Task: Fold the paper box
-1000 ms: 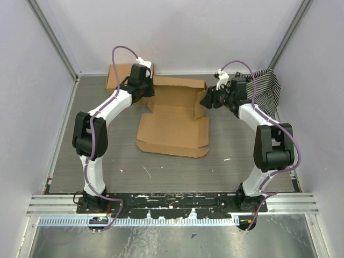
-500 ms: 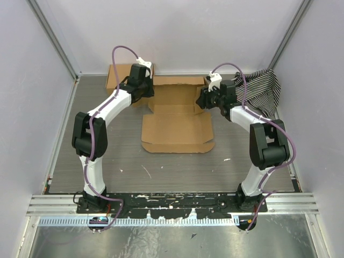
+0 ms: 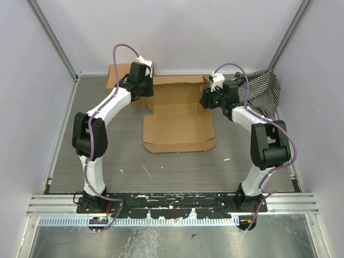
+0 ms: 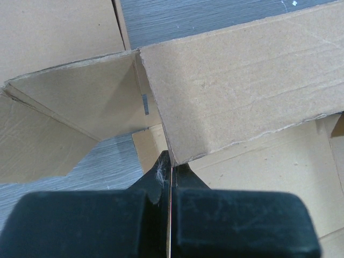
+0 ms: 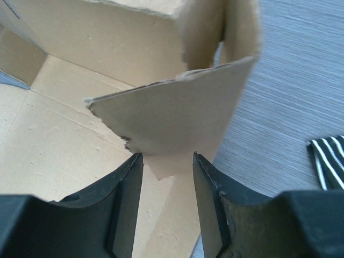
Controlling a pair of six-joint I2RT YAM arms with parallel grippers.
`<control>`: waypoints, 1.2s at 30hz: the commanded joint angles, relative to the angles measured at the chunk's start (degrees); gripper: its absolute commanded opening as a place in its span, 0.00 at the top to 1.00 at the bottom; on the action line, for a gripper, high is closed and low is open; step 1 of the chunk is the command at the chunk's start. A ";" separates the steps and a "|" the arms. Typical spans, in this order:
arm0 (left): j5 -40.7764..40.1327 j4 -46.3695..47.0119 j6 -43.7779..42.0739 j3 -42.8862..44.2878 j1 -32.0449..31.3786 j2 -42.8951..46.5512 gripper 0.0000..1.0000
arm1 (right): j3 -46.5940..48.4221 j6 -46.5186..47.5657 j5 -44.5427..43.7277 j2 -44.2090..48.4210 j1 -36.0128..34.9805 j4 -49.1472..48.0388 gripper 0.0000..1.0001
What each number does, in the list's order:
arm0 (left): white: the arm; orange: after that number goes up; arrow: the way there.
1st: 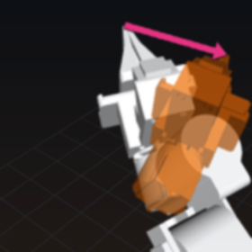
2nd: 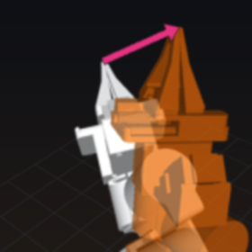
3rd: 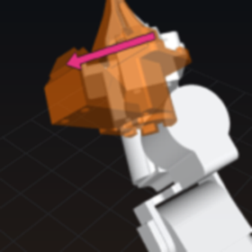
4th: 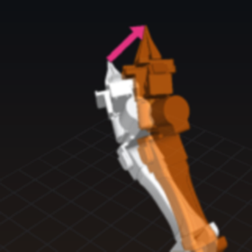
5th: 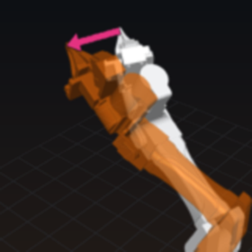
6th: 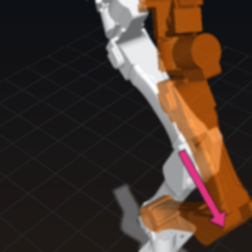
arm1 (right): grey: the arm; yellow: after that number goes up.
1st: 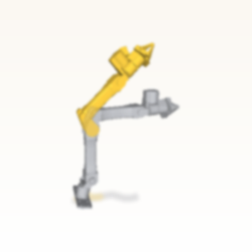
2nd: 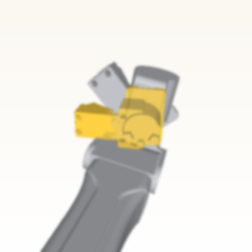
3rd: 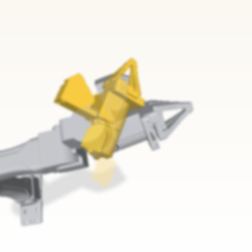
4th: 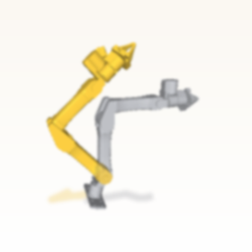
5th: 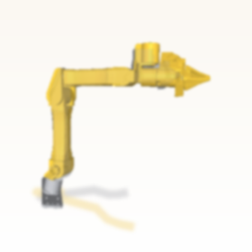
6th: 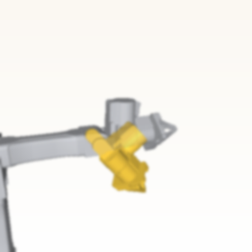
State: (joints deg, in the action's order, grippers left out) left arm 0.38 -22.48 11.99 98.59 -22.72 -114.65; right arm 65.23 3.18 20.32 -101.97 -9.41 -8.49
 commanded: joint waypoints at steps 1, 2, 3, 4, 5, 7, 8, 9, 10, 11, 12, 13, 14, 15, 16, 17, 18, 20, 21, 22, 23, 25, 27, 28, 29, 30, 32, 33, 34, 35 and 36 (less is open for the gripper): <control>-0.38 -1.19 -0.57 2.11 0.04 -0.56 1.00 | -1.15 1.48 2.20 6.51 4.69 -1.86 0.52; -0.27 -1.10 -0.49 1.99 0.00 -0.51 1.00 | -0.78 1.45 4.03 6.25 6.15 -1.43 0.52; -0.19 -0.90 -0.47 1.92 0.04 -0.51 1.00 | -0.12 1.80 5.83 5.81 7.55 -0.46 0.52; -0.20 -0.59 -0.40 1.68 0.04 -0.38 1.00 | 0.68 2.24 7.58 5.37 8.75 0.63 0.52; -0.22 -0.36 -0.25 1.48 0.03 -0.36 1.00 | 1.47 2.85 9.30 4.92 9.66 1.66 0.52; -0.14 -0.24 -0.06 1.42 0.02 -0.22 1.00 | 2.65 3.92 11.82 4.18 11.16 2.84 0.52; -0.20 -0.16 0.04 1.43 0.03 -0.22 1.00 | 3.17 4.09 12.94 3.72 11.46 2.96 0.52; -0.19 -0.16 0.09 1.46 0.00 -0.22 1.00 | 3.77 4.18 14.16 3.02 11.63 3.02 0.52; -0.14 -0.04 0.17 1.44 0.04 -0.22 1.00 | 4.50 4.20 15.58 2.30 11.63 3.11 0.52; -0.23 -0.02 0.19 1.43 0.00 -0.22 1.00 | 5.44 4.14 17.12 1.32 11.62 3.52 0.51; -0.29 -0.02 0.08 1.48 0.04 -0.30 1.00 | 6.52 3.96 19.05 0.28 11.61 3.94 0.51; -0.28 -0.02 0.02 1.55 0.04 -0.37 1.00 | 7.56 3.55 20.86 -0.78 11.61 4.02 0.51; -0.28 -0.02 -0.07 1.61 0.04 -0.40 1.00 | 8.30 2.82 22.76 -1.68 11.49 3.94 0.51; -0.28 -0.02 -0.19 1.69 0.04 -0.47 1.00 | 8.95 2.57 23.28 -2.41 11.25 3.73 0.51; -0.29 -0.02 -0.24 1.70 0.04 -0.51 1.00 | 9.40 2.54 23.31 -3.03 10.87 3.34 0.51; -0.29 -0.02 -0.26 1.76 0.04 -0.49 1.00 | 9.88 2.72 23.22 -3.46 10.49 3.19 0.51; -0.27 -0.02 -0.36 1.80 0.04 -0.59 1.00 | 10.28 2.82 23.06 -3.99 10.13 2.99 0.51; -0.24 -0.02 -0.41 1.94 0.04 -0.73 1.00 | 11.46 2.89 22.73 -5.25 9.45 2.60 0.51; -0.27 -0.02 -0.51 1.94 0.04 -0.75 1.00 | 11.71 2.71 22.25 -5.70 9.23 2.04 0.51; -0.24 -0.02 -0.53 1.91 0.00 -0.87 1.00 | 11.75 2.21 22.03 -6.08 9.05 1.04 0.51; -0.23 -0.06 -0.60 1.92 0.02 -0.85 1.00 | 11.80 1.70 21.89 -6.39 8.86 0.11 0.51; -0.23 -0.17 -0.73 2.02 0.04 -0.87 1.00 | 11.99 0.79 21.56 -6.92 8.51 -1.66 0.51; -0.20 -0.82 -0.72 2.56 0.04 -0.87 1.00 | 12.01 0.09 21.52 -7.40 8.15 -3.32 0.51; -0.14 -1.41 -0.69 3.10 0.00 -1.04 1.00 | 12.08 -0.18 21.38 -7.59 7.98 -4.08 0.51; -0.10 -1.92 -0.72 3.59 0.04 -1.09 1.00 | 12.04 -0.53 21.30 -7.86 7.81 -5.07 0.51; -0.02 -1.98 -0.71 3.70 0.04 -0.96 1.00 | 12.10 -0.86 21.22 -8.19 7.62 -5.96 0.51; -0.06 -1.72 -0.70 3.72 0.04 -0.84 1.00 | 12.61 -1.22 21.09 -8.96 7.29 -6.91 0.50; -0.03 -1.72 -0.67 3.86 0.03 -0.85 1.00 | 13.15 -1.23 21.08 -9.43 7.04 -7.09 0.50; 0.06 -1.77 -0.78 4.08 0.03 -0.98 1.00 | 13.52 -1.01 20.86 -9.87 6.71 -7.15 0.50; 0.16 -1.84 -0.82 4.26 0.02 -1.08 1.00 | 13.68 -0.78 20.48 -10.09 6.35 -7.31 0.50; 0.28 -1.94 -0.84 4.47 0.03 -1.22 1.00 | 13.69 -0.73 19.91 -10.31 5.99 -7.78 0.50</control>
State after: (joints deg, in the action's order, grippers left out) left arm 0.34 -24.10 12.01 100.09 -22.72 -115.02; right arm 75.70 2.81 40.60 -111.87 -2.26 -10.61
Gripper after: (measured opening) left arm 0.010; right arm 0.497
